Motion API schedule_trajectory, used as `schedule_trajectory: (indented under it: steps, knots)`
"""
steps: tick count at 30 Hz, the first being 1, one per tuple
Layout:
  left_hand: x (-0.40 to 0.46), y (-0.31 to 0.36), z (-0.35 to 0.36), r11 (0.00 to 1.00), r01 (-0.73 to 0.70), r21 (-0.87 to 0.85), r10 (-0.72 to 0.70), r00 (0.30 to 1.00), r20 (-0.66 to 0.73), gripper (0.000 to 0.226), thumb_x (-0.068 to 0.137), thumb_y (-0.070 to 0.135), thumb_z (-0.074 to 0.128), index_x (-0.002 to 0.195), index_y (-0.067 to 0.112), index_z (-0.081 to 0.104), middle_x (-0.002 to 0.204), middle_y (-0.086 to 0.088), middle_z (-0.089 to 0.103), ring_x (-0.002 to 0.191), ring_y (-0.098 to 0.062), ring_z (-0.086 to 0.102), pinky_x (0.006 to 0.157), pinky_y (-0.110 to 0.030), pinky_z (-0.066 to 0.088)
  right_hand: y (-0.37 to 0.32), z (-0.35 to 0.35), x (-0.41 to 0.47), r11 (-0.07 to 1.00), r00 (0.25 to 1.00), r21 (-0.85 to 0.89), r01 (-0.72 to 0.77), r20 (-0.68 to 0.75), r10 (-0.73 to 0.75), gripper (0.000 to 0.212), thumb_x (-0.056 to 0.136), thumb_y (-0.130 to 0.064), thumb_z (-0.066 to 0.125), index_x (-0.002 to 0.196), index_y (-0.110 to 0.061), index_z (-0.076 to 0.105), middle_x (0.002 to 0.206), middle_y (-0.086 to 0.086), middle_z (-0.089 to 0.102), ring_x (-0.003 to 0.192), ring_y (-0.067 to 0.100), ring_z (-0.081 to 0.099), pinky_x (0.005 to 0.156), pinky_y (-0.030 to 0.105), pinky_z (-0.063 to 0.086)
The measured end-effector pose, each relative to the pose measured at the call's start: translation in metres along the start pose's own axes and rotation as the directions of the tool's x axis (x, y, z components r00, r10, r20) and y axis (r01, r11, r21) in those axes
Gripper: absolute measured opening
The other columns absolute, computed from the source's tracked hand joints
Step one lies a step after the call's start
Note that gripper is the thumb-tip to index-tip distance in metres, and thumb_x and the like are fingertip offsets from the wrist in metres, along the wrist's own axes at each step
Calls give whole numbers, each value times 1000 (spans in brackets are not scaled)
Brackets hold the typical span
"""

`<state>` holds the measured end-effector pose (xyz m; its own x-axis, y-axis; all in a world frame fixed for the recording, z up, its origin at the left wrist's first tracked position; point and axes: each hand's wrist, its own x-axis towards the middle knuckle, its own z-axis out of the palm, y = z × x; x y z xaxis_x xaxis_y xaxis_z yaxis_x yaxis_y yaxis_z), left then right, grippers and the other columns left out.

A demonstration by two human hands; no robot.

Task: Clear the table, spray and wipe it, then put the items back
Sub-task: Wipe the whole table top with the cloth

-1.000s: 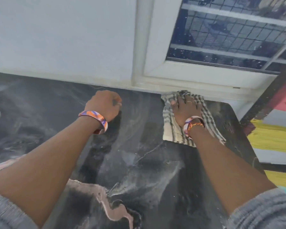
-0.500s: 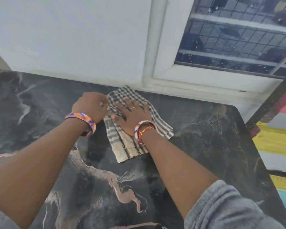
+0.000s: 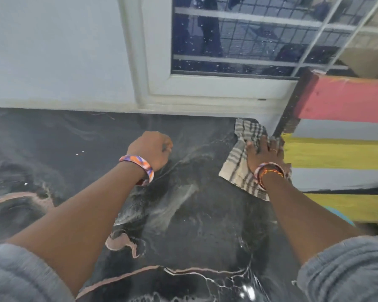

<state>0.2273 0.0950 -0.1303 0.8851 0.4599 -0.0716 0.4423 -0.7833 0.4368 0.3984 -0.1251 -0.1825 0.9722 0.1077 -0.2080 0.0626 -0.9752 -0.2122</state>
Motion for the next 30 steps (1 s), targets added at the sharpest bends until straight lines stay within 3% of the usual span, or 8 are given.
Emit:
schedule_trajectory:
  steps: [8, 13, 17, 22, 24, 30]
  knots:
    - [-32, -30, -16, 999, 26, 25, -26, 1000, -9, 25, 86, 12, 50, 102, 15, 69, 110, -14, 69, 99, -38, 63, 87, -46, 54, 4, 17, -68, 992, 999, -116, 40, -9, -42, 61, 96, -54, 10, 151, -28, 2, 160, -1, -6, 147, 26, -9, 116, 53, -6]
    - [-51, -93, -42, 995, 99, 9, -98, 994, -49, 25, 85, 12, 52, 100, 14, 71, 109, -17, 70, 98, -40, 64, 90, -49, 53, -53, 38, -113, 945, 960, -165, 281, 49, -277, 58, 98, -49, 10, 151, -27, 0, 160, 0, -7, 147, 25, -9, 117, 50, -6]
    - [-66, -134, -59, 986, 166, -1, -165, 981, -98, 25, 87, 15, 52, 104, 13, 70, 113, -17, 69, 103, -39, 62, 93, -48, 51, -113, 57, -147, 860, 879, -182, 477, 86, -469, 57, 98, -48, 11, 150, -28, 0, 160, -2, -6, 147, 26, -7, 117, 50, -7]
    - [-91, -165, -66, 974, 225, 31, -220, 968, -123, 37, 84, 0, 46, 113, 13, 67, 120, -18, 65, 108, -40, 60, 93, -49, 51, -174, 81, -207, 674, 691, -152, 723, 170, -703, 56, 98, -47, 13, 150, -30, 2, 160, -4, -4, 147, 23, -5, 116, 51, -10]
    - [-99, -167, -63, 972, 228, 62, -220, 968, -120, 41, 83, -2, 45, 119, 11, 62, 125, -20, 61, 112, -41, 57, 95, -50, 49, -179, 87, -223, 636, 649, -131, 761, 195, -736, 56, 98, -48, 13, 150, -30, 2, 160, -4, -4, 147, 22, -6, 116, 50, -12]
    - [-114, -134, -44, 980, 143, 140, -124, 983, -136, 44, 86, 0, 43, 128, 10, 53, 129, -23, 53, 114, -43, 52, 94, -54, 48, -133, 84, -258, 697, 700, -86, 712, 177, -692, 58, 98, -48, 15, 150, -27, 3, 160, -2, -3, 147, 22, -8, 117, 49, -11]
